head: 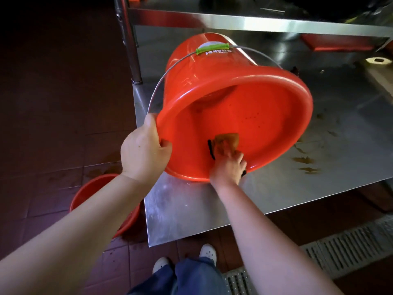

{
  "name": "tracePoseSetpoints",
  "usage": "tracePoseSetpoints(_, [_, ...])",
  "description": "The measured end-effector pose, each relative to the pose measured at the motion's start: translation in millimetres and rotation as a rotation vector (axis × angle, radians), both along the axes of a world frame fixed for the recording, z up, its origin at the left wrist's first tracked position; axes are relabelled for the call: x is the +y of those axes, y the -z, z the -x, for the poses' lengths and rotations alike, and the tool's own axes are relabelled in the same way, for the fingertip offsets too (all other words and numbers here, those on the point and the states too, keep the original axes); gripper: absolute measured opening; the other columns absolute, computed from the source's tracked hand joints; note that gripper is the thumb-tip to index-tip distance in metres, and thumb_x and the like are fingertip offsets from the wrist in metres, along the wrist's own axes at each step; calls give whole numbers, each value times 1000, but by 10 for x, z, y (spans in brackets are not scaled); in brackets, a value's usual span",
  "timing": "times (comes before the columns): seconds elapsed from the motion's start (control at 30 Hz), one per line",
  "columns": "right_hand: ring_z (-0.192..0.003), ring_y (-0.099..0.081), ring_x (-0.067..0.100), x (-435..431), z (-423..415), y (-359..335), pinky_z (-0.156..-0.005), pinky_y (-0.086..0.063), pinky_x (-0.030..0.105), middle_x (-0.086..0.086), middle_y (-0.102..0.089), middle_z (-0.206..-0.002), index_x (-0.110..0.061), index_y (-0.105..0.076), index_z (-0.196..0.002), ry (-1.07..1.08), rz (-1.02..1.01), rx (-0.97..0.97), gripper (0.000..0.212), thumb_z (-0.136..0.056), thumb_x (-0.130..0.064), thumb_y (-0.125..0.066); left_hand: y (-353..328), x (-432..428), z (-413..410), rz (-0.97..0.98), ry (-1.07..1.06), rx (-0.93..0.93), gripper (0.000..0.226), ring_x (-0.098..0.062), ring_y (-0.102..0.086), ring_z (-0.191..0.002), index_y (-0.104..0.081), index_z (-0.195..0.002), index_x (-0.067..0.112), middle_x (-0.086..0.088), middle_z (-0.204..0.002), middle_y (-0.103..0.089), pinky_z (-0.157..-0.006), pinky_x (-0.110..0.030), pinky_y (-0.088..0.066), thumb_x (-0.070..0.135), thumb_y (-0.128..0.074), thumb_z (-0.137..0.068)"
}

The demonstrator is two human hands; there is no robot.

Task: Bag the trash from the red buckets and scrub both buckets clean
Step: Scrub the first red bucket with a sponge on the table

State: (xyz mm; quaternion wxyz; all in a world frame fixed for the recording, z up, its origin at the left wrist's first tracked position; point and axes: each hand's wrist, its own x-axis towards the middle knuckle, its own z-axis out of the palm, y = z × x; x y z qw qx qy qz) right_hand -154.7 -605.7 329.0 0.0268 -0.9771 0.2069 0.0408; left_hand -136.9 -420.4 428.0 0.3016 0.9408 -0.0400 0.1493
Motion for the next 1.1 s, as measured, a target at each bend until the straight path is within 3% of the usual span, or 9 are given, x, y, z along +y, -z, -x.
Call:
tracePoseSetpoints(0.1, [-128, -34, 35, 473, -242, -26, -103, -29, 40, -16, -22, -153, -52, -32, -139, 77, -615, 20, 63, -86, -25, -52, -6, -35, 3, 25, 0, -4, 23, -28, -40, -52, -40, -92, 15, -1, -58, -44, -53, -32, -30, 11, -58, -79])
tracePoseSetpoints(0.2, [-123, -52, 21, 838, -310, -173, -104, -42, 45, -7, -48, -139, -47, -50, -130, -21, -1288, -205, 56, -75, -47, -62, -22, -29, -23, -10, 27, -50, 18, -26, -41, -49, -44, -95, 12, 0, -60, -46, -51, -30, -29, 19, -58, -87])
tracePoseSetpoints(0.27, [-125, -49, 20, 806, -302, -94, -107, -39, 42, -6, -44, -142, -44, -51, -132, -155, -1159, -255, 51, -83, -35, -62, -31, -2, -47, -42, 38, -65, 16, -26, -40, -47, -47, -96, 8, 0, -59, -45, -48, -28, -27, 15, -58, -86])
tracePoseSetpoints(0.37, [-120, -39, 31, 349, -337, 27, -99, -32, 37, -14, -23, -154, -52, -27, -141, -371, -454, -52, 62, -92, -23, -50, -27, 38, -50, -54, 49, -71, 18, -21, -33, -44, -51, -98, 4, 5, -55, -38, -44, -22, -16, 9, -57, -82])
tracePoseSetpoints(0.57, [-123, -32, 36, -419, -558, -65, -97, -30, 39, 0, -12, -157, -34, -25, -146, -244, 254, 46, 76, -83, -26, -65, 32, 60, -80, -36, 41, -72, 24, -26, -39, -45, -51, -100, 5, 0, -57, -43, -49, -27, -26, 3, -54, -77])
tracePoseSetpoints(0.77, [-124, -33, 38, 213, -675, 123, -99, -29, 41, -2, -9, -158, -38, -32, -144, 64, -143, -55, 55, -95, -17, -42, 61, 29, -52, 39, 32, -92, 45, -17, -38, -51, -51, -120, 4, 6, -68, -46, -47, -21, -21, 2, -58, -76])
tracePoseSetpoints(0.87, [-124, -36, 34, 654, -769, 93, -95, -25, 33, -11, -19, -155, -52, -35, -138, -67, -622, -91, 52, -92, -34, -52, 29, -1, -51, 63, 42, -77, 48, -16, -40, -54, -50, -123, 7, 7, -70, -46, -56, -26, -29, 3, -59, -76])
tracePoseSetpoints(0.93, [-128, -35, 23, 711, -739, 93, -92, -18, 25, -10, -27, -152, -47, -39, -138, -229, -752, -232, 46, -95, -33, -48, 24, 0, -59, 60, 45, -79, 47, -16, -39, -52, -51, -123, 8, 8, -68, -45, -56, -27, -30, 3, -59, -76])
tracePoseSetpoints(1.1, [-114, -43, 33, 36, -737, 169, -92, -33, 35, -7, -14, -158, -53, -14, -143, -509, -208, -127, 66, -92, -25, -47, 53, 37, -111, 31, 74, -173, 45, -15, -32, -44, -55, -113, 6, 10, -59, -38, -50, -22, -27, 2, -58, -68])
